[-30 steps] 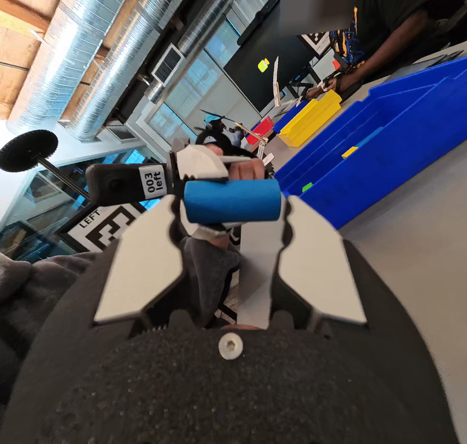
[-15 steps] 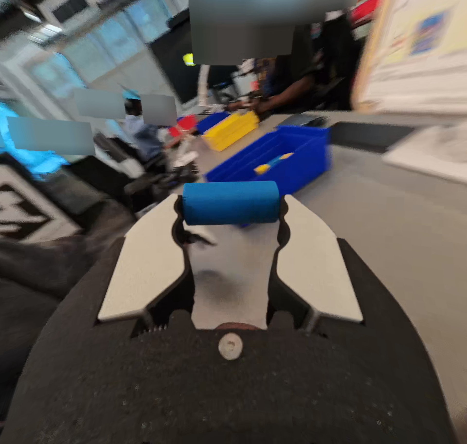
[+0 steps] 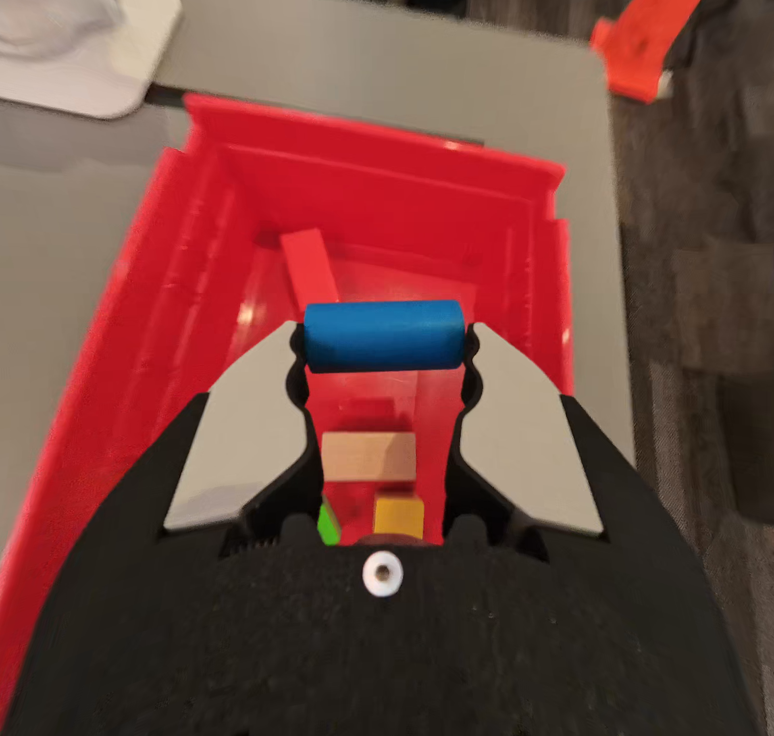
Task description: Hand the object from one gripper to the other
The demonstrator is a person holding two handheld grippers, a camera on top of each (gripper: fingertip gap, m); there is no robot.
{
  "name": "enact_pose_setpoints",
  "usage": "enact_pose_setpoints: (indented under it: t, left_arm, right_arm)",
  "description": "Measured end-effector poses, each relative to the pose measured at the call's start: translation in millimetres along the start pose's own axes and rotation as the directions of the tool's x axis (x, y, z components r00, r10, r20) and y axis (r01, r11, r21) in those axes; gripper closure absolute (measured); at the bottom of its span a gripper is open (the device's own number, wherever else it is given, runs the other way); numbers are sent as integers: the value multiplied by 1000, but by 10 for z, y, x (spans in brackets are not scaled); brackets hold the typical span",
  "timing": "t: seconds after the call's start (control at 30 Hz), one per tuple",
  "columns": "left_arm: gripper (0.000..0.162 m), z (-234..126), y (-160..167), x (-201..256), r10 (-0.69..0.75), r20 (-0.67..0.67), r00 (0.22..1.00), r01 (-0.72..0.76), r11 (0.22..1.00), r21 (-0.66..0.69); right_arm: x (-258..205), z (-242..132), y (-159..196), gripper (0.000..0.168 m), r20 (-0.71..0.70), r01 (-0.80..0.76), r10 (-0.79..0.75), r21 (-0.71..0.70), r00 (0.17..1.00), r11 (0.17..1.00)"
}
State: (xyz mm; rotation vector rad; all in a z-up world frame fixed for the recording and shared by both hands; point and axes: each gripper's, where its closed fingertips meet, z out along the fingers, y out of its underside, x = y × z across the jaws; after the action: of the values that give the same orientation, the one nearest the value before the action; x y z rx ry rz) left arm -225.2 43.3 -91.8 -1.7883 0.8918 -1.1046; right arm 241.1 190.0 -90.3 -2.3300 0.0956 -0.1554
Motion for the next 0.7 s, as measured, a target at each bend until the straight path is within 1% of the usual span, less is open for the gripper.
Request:
enact_pose_setpoints:
  t: [0.07, 0.13, 0.23, 0.33, 0.4, 0.47, 0.57, 0.63, 0.67, 0.7]
  left_arm:
    - [101, -6, -9, 43, 18, -10, 1000, -18, 1000, -3]
    - [101, -11, 29, 25, 58, 13, 998, -58, 998, -29]
    - [100, -30, -20, -66, 141, 105, 984, -140, 990, -15]
    - [98, -24, -6, -67, 167, 118, 979, -166, 986, -20]
    - [98, -13, 49, -96, 186, 130, 974, -181, 982, -50]
    - [97, -13, 47, -90, 191, 128, 973, -186, 981, -52]
    - [96, -19, 47, -54, 198, 117, 973, -193, 980, -50]
    - [96, -13, 65, -59, 222, 124, 967, -216, 974, -62]
    - [94, -8, 64, -56, 226, 125, 966, -220, 973, -65]
    - [94, -7, 56, -47, 225, 124, 967, -218, 974, -61]
  right_arm:
    - [43, 361, 112, 96, 18, -43, 46, -116, 999, 992]
    - [95, 651, 175, 96, -5, -61, 61, -179, 998, 982]
    - [164, 947, 179, 96, -57, -104, 94, -202, 994, 974]
    - [235, 1141, 186, 96, -109, -143, 122, -214, 987, 966]
    - [243, 1231, 250, 96, -114, -167, 141, -258, 983, 952]
    - [257, 1240, 224, 96, -124, -188, 161, -242, 979, 952]
    - [251, 1234, 258, 96, -138, -174, 143, -247, 980, 953]
    - [236, 1234, 304, 95, -124, -165, 135, -274, 983, 947]
    - [222, 1222, 301, 93, -108, -162, 137, -278, 985, 947]
    - [242, 1182, 282, 86, -115, -162, 135, -274, 984, 948]
